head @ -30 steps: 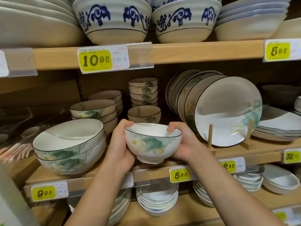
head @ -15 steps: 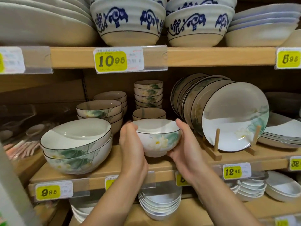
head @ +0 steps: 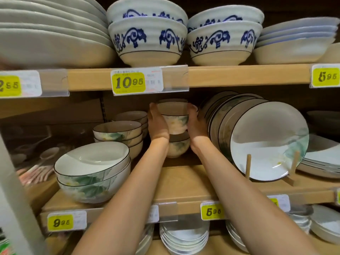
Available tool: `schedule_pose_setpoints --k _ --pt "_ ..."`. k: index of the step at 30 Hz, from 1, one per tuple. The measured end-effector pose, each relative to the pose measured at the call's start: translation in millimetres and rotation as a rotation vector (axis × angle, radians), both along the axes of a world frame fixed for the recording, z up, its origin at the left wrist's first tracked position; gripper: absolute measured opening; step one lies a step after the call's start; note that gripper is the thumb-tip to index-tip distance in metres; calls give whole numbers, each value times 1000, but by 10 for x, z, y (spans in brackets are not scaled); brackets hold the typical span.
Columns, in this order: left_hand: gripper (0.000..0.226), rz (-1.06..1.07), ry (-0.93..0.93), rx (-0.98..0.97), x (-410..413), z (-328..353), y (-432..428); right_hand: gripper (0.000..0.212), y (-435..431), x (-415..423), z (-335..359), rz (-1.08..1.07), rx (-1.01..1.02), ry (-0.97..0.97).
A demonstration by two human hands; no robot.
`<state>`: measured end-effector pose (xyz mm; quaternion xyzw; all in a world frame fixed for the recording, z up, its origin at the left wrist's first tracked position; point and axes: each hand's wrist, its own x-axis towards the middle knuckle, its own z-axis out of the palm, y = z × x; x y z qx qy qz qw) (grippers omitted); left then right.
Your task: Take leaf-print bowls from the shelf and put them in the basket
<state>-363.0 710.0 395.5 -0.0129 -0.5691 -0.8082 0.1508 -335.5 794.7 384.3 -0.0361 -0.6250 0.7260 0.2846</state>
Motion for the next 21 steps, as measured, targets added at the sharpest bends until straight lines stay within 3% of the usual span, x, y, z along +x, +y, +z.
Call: schedule_pose_setpoints --k 3,9,21 --pt "58 -38 69 -34 -114 -89 51 55 47 -108 -87 -42 105 57" --pt "48 117 130 -104 -331 -293 48 58 56 -307 -354 0 103 11" --pt "49 118 -2 -105 -595 -559 40 60 76 -521 -556 -6 156 -65"
